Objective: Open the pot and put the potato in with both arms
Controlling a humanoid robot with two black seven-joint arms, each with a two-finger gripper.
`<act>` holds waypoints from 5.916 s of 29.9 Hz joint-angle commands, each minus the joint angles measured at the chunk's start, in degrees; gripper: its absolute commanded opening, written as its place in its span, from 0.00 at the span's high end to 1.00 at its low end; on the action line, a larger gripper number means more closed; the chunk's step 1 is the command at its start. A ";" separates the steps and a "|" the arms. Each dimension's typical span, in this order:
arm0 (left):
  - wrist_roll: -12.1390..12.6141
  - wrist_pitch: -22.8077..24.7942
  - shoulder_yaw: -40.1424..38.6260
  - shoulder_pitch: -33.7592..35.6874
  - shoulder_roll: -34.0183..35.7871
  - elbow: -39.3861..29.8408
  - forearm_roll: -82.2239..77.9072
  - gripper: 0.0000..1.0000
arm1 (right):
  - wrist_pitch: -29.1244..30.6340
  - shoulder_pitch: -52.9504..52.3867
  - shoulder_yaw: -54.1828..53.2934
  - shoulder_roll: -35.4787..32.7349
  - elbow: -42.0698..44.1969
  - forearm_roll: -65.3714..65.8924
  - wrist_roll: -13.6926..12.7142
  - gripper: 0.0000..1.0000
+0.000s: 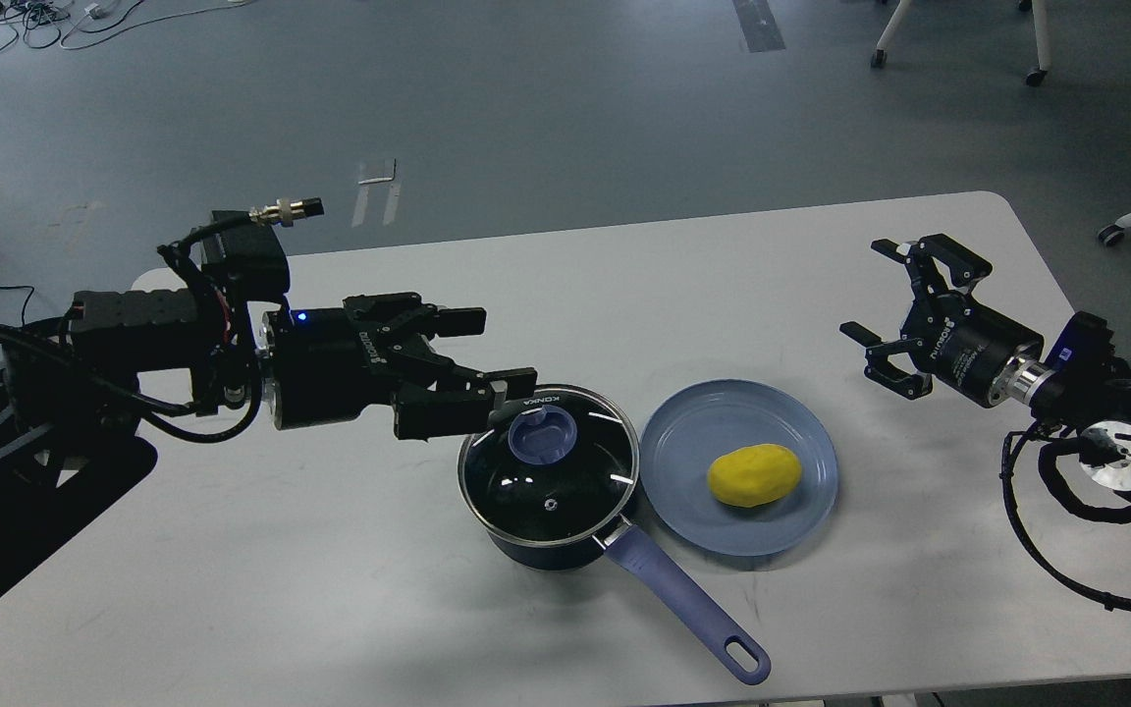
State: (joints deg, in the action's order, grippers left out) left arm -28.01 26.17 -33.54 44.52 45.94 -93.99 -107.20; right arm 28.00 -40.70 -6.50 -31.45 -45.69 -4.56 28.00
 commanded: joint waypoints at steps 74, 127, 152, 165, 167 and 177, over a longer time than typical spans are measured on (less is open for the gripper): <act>0.01 -22.72 17.26 0.31 13.73 14.44 -12.51 0.69 | 0.00 0.71 0.34 0.24 0.34 0.08 0.00 0.00; 0.01 -29.68 20.53 -12.36 6.79 35.90 6.56 0.03 | 0.00 0.45 0.25 0.07 0.96 0.08 0.00 0.00; 0.01 1.83 18.07 9.62 7.15 30.10 89.35 0.02 | 0.00 -33.02 14.48 -10.39 -18.37 66.42 0.00 0.00; 0.01 1.83 14.29 9.62 6.62 29.92 98.14 0.02 | 0.00 -49.03 32.51 -5.04 -29.89 98.41 0.00 0.00; 0.01 1.83 14.29 9.53 6.62 29.92 98.41 0.02 | 0.00 -49.21 33.30 -3.63 -29.89 100.44 0.00 0.00; 0.01 1.83 14.03 9.18 6.79 29.92 98.50 0.02 | 0.00 -49.82 38.13 7.09 -29.19 108.36 0.00 0.00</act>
State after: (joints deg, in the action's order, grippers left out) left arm -27.99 28.00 -19.46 53.72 52.70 -64.07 -8.75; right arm 27.99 -90.64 30.71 -26.92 -75.17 103.25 28.00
